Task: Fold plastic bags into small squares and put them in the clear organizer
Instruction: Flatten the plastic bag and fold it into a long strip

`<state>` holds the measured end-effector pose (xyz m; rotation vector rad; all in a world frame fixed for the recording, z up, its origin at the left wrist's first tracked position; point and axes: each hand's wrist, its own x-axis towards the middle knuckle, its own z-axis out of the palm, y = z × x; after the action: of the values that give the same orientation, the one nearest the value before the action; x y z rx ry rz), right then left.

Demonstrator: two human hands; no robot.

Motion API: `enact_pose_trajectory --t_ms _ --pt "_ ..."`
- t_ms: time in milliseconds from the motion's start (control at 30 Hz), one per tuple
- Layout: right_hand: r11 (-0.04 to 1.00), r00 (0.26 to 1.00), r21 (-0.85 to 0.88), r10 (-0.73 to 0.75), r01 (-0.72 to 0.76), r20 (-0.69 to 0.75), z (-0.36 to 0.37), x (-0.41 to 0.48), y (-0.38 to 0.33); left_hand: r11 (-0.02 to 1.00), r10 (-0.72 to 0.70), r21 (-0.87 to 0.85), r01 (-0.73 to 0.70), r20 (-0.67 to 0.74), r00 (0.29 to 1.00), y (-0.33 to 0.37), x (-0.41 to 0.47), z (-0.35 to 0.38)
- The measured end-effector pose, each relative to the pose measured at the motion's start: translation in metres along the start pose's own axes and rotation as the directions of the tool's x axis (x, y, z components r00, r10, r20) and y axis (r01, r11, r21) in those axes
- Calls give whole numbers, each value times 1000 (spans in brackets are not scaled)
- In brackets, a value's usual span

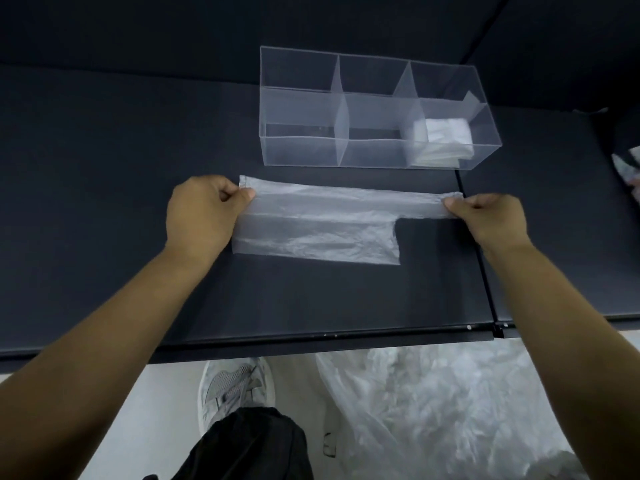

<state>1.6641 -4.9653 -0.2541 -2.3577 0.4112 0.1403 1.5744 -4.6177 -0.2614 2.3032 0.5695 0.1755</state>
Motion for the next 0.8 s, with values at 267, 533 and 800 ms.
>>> enact_pose_trajectory --t_ms 267,533,800 --pt "989 996 -145 -44 32 -82 5 -4 -7 796 576 209 -568 28 817 46 -45 26" --pt "925 892 -293 -331 242 -307 35 -46 -48 779 267 441 -446 410 872 24 -62 62" --pt "677 783 -398 -498 620 373 114 -94 -49 759 213 505 -412 405 889 13 -62 58"
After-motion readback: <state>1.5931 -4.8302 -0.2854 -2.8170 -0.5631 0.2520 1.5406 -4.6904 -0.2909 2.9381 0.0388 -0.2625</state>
